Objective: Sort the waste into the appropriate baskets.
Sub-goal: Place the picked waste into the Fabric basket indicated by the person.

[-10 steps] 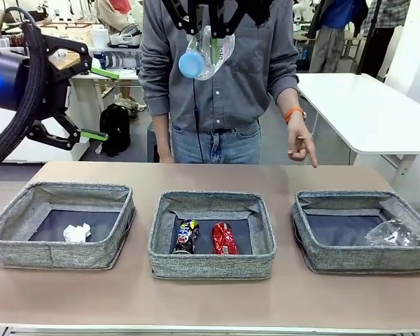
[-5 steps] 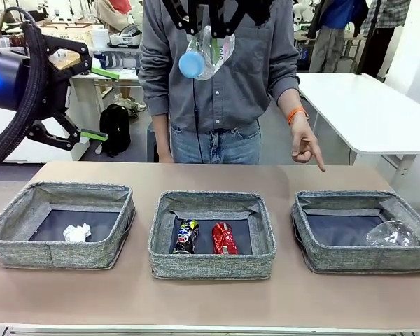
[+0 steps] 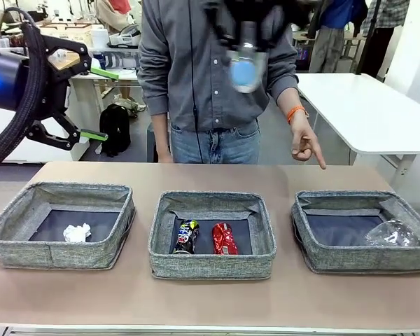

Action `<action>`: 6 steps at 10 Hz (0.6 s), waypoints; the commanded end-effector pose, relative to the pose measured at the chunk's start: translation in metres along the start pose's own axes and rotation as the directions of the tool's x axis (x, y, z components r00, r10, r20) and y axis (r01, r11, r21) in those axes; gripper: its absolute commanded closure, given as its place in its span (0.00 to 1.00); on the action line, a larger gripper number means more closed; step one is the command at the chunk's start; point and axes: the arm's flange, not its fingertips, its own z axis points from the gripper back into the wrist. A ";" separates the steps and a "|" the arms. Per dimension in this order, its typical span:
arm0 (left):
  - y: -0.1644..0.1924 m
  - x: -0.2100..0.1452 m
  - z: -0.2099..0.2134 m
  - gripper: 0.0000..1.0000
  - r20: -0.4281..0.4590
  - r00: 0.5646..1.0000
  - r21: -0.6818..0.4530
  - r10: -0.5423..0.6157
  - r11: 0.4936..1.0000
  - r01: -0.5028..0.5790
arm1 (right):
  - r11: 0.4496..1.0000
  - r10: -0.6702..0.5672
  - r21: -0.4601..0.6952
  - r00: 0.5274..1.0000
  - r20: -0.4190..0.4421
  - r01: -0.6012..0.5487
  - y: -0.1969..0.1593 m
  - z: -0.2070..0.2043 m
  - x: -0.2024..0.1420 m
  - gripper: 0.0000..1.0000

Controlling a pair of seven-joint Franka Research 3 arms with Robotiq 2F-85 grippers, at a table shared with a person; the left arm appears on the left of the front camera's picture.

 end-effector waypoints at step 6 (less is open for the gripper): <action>0.000 0.000 0.000 0.00 0.002 1.000 -0.009 -0.005 1.000 0.005 | 0.986 -0.162 0.046 0.987 -0.006 0.162 -0.263 -0.098 0.030 0.79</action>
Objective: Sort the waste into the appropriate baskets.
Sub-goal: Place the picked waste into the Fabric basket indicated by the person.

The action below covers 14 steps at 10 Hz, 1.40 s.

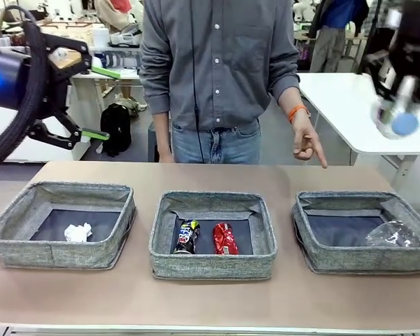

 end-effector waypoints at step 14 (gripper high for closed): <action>0.001 0.000 -0.001 0.00 0.001 1.000 -0.008 -0.003 1.000 0.003 | 0.968 -0.181 0.158 0.979 -0.095 0.194 -0.035 -0.152 0.063 0.79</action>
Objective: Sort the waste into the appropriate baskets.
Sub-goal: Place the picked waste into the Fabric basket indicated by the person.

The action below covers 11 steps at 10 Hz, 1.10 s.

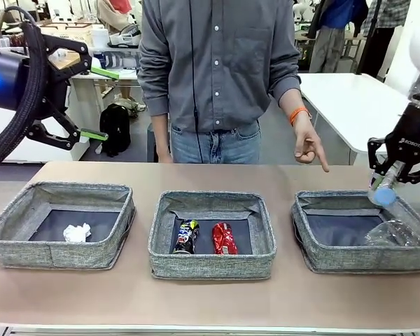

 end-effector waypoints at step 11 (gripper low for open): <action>0.001 0.000 0.000 0.00 0.001 1.000 -0.009 -0.004 1.000 0.004 | 0.992 -0.060 0.112 0.996 0.059 0.053 0.001 0.000 0.002 0.00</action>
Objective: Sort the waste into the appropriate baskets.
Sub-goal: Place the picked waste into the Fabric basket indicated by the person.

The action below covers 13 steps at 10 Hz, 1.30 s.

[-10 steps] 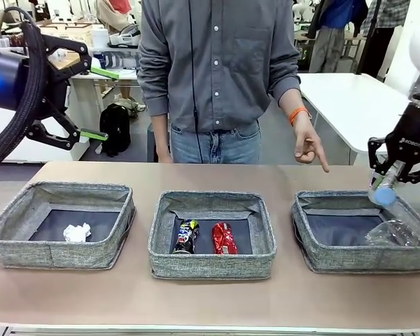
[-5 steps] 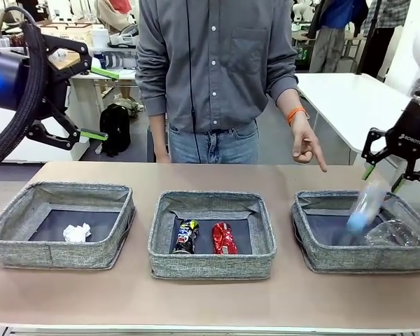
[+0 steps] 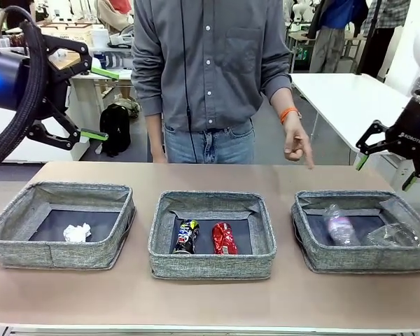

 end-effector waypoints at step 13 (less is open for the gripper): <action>0.001 0.000 0.000 0.00 0.001 1.000 -0.009 -0.004 1.000 0.004 | 0.593 0.512 0.767 0.621 -0.594 0.244 0.078 0.045 -0.044 0.00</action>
